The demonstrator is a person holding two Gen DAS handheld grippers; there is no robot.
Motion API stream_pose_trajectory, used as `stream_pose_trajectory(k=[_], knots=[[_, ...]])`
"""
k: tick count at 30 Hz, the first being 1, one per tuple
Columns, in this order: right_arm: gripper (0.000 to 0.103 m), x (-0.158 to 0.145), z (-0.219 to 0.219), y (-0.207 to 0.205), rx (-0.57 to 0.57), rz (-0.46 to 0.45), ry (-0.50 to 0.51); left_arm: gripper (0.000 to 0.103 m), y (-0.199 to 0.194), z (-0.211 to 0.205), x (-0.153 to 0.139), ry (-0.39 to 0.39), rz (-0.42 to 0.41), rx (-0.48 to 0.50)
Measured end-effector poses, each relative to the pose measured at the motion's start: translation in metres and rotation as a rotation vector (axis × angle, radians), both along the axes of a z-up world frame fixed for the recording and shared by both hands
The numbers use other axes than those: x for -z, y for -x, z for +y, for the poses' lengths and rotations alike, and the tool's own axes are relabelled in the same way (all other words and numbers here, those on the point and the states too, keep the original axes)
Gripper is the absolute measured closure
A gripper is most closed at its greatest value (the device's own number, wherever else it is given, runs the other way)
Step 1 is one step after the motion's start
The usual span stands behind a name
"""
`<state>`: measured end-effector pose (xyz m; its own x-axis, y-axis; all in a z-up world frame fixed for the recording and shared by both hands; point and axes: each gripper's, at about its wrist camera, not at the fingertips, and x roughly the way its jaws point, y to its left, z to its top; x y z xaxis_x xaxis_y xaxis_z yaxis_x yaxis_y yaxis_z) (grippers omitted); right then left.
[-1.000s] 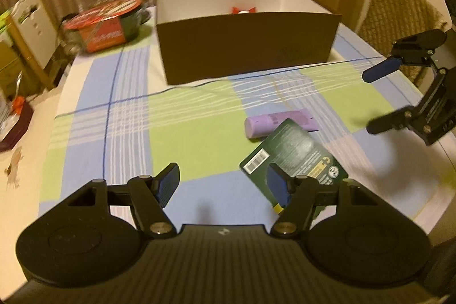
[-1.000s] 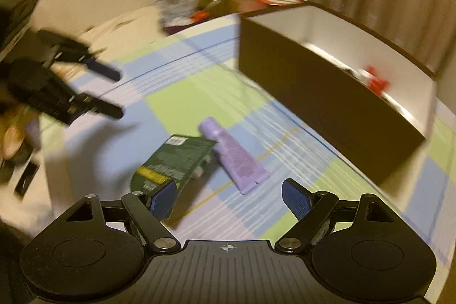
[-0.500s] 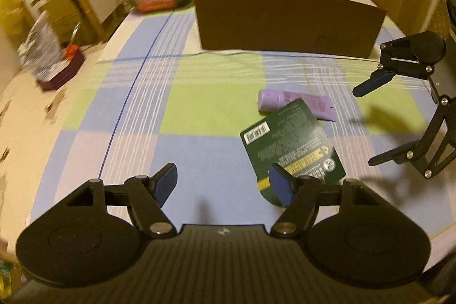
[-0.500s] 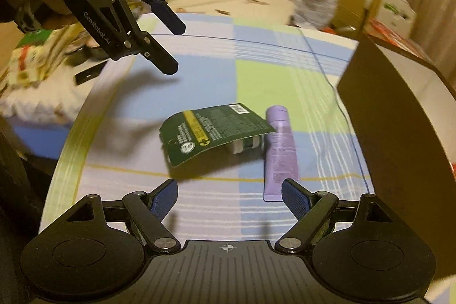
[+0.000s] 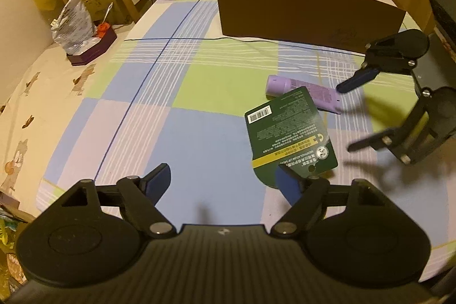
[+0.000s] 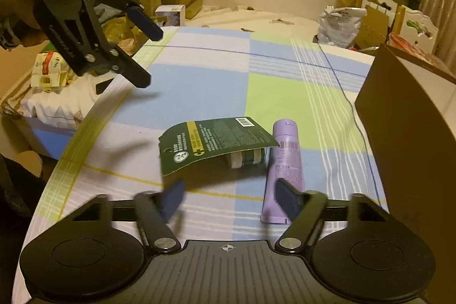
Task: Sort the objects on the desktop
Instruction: 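Grasp the green card package with the right tool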
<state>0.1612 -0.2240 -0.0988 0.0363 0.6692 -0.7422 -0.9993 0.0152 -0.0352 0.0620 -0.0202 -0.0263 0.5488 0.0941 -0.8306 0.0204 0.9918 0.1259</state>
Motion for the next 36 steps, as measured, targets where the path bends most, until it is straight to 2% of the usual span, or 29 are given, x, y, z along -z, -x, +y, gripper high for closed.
stream_pose_trajectory(k=[4,7,23,25,30,32,33,36], knots=[[0.035,0.006,0.01,-0.007,-0.021,0.011,0.0,0.022,0.001,0.0,-0.002,-0.011,0.003,-0.01],[0.04,0.011,0.017,-0.012,-0.042,0.019,0.006,0.021,0.003,0.0,-0.001,-0.014,0.013,-0.016],[0.04,0.023,0.047,-0.029,-0.144,0.003,0.006,0.021,0.01,0.006,0.005,0.006,0.032,-0.06],[0.051,0.025,0.05,-0.031,-0.149,0.011,0.006,0.021,0.01,0.005,0.004,0.008,0.032,-0.064],[0.052,0.027,0.054,-0.031,-0.164,0.002,-0.004,0.021,0.011,0.006,0.004,0.011,0.033,-0.075],[0.058,0.027,0.054,-0.03,-0.169,-0.009,-0.01,0.02,0.011,0.006,0.005,0.013,0.034,-0.078],[0.065,0.027,0.055,-0.03,-0.17,-0.012,-0.01,0.021,0.012,0.006,0.005,0.013,0.034,-0.077],[0.068,0.026,0.055,-0.029,-0.162,-0.012,-0.007,0.021,0.011,0.005,0.006,0.015,0.036,-0.073]])
